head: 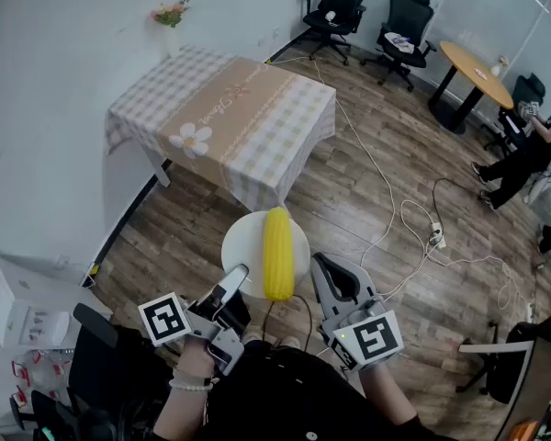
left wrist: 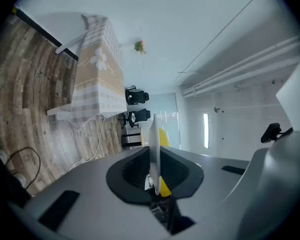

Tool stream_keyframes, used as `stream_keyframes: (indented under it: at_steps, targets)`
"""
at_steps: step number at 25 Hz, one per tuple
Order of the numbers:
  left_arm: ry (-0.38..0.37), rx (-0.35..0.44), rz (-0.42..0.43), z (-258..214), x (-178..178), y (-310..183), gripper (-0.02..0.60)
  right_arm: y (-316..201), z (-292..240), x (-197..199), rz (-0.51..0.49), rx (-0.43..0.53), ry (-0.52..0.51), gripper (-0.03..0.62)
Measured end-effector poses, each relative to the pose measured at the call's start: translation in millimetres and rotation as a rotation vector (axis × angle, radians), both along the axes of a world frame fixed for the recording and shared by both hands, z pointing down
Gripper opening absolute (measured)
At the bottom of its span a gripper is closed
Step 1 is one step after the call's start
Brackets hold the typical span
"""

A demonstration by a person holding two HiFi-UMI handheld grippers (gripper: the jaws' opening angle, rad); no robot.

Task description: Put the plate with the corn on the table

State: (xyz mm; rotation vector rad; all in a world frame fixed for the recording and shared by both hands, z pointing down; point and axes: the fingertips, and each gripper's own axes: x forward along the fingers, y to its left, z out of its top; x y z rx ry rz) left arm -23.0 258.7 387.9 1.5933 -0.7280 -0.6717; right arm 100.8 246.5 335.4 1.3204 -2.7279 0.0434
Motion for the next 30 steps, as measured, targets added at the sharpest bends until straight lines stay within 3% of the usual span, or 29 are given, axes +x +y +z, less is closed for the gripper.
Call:
stream_keyframes:
  at_steps: [7, 11, 15, 21, 24, 30]
  targets:
    - [0.011, -0.004, -0.01, 0, 3, 1, 0.042, 0, 0, 6, 0.02, -0.016, 0.008, 0.043]
    - [0.011, -0.002, -0.006, 1, 6, 0, 0.043, -2, 0, 10, 0.021, -0.041, -0.059, 0.043]
    - [0.01, -0.003, 0.002, 3, 8, 1, 0.043, -5, 6, 16, 0.05, -0.144, -0.144, 0.044]
    - [0.014, -0.004, 0.001, 4, 10, -1, 0.043, -14, 25, 26, 0.063, -0.367, -0.375, 0.048]
    - [0.012, 0.001, -0.003, 3, 12, -1, 0.043, -11, 31, 23, 0.024, -0.448, -0.456, 0.14]
    - [0.018, 0.015, -0.018, -1, 21, -2, 0.043, -12, 42, 20, -0.019, -0.557, -0.551, 0.153]
